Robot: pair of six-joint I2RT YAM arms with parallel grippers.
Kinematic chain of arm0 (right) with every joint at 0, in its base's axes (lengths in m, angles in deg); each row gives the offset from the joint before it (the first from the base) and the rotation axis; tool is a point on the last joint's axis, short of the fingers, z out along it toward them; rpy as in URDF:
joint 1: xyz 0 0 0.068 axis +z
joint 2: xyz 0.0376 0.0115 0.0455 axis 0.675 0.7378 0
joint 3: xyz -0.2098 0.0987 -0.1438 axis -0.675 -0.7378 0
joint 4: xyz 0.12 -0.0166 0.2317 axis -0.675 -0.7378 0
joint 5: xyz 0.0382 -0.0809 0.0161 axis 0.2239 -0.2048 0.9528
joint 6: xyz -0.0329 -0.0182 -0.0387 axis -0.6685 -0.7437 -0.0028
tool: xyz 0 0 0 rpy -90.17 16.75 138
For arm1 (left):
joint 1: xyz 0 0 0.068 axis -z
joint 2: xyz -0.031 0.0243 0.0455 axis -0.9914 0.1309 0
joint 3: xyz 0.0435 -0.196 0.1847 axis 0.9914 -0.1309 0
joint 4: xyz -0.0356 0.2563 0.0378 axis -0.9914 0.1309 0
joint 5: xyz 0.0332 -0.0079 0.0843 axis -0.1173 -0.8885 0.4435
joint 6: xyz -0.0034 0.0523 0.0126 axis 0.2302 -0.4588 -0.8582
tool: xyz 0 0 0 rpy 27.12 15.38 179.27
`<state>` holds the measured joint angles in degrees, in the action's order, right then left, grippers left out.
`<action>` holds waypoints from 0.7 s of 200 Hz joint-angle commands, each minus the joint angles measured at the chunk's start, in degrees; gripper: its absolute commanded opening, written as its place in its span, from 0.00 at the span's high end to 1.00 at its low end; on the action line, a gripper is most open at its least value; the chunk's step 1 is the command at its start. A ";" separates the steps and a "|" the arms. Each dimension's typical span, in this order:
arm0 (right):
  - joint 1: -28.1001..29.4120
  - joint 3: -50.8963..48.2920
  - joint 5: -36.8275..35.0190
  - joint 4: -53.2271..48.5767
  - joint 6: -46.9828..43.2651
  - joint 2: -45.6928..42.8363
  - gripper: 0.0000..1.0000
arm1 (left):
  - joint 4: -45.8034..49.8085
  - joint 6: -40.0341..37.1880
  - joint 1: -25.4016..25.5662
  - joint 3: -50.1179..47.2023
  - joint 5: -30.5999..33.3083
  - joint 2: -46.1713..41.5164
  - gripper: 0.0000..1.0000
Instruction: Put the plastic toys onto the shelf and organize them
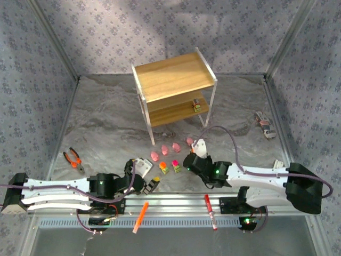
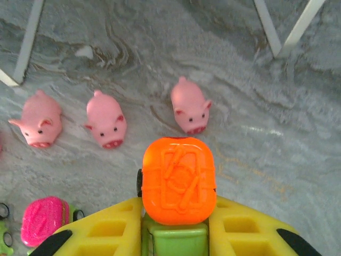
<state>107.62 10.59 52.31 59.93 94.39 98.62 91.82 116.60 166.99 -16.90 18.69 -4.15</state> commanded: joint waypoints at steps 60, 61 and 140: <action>-9.02 10.44 5.40 -1.88 -15.14 -0.99 0.79 | 0.64 0.32 0.58 1.89 0.95 -0.26 0.01; -9.10 10.56 5.46 -1.84 -15.28 -0.96 0.79 | 0.59 0.30 0.53 1.90 0.95 -0.26 0.01; -17.11 20.32 11.46 1.15 -22.29 4.97 0.79 | 0.89 0.29 0.58 1.74 1.05 -1.12 0.01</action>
<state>92.17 27.77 61.05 60.02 75.40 101.59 91.82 116.60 166.99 -16.90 18.69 -4.28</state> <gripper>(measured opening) 0.270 0.994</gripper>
